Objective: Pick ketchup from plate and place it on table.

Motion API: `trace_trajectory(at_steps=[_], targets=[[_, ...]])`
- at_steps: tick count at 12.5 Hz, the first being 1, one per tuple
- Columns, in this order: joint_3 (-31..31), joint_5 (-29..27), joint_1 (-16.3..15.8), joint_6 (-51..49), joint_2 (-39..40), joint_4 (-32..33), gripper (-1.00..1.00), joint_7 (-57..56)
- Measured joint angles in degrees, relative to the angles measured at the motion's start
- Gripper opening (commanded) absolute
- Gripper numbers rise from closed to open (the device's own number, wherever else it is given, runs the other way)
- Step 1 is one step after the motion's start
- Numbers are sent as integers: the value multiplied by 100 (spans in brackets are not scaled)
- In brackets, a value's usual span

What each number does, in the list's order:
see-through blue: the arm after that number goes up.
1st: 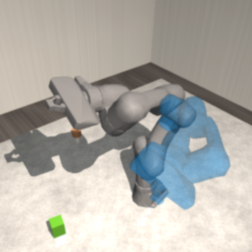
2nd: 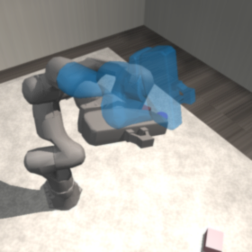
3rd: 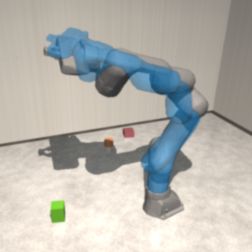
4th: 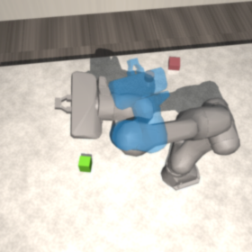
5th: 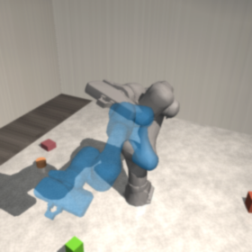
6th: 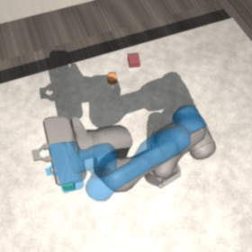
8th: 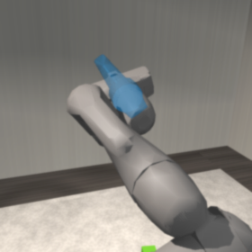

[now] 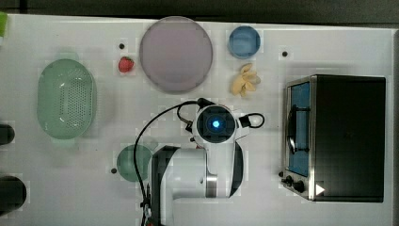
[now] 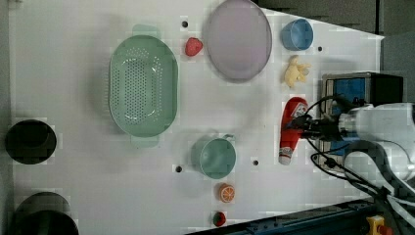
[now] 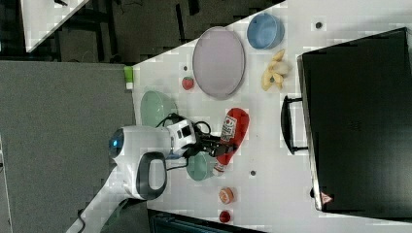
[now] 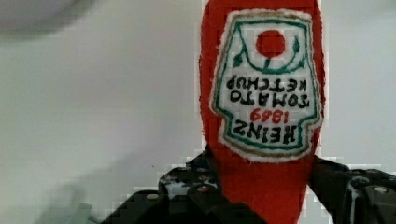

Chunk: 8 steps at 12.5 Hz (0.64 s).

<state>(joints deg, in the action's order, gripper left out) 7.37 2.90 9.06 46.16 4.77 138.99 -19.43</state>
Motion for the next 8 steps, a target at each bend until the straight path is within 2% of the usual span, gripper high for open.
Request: trace_trajectory(at_steps=[1,4,5,8], targets=[[-3,0,-20,73,180,0,22,55],[-54,16,6,576,576,34,86,137],[-55,7,27,688,604,34,100,144],[-37,2,41,229,541,-235,100,299]])
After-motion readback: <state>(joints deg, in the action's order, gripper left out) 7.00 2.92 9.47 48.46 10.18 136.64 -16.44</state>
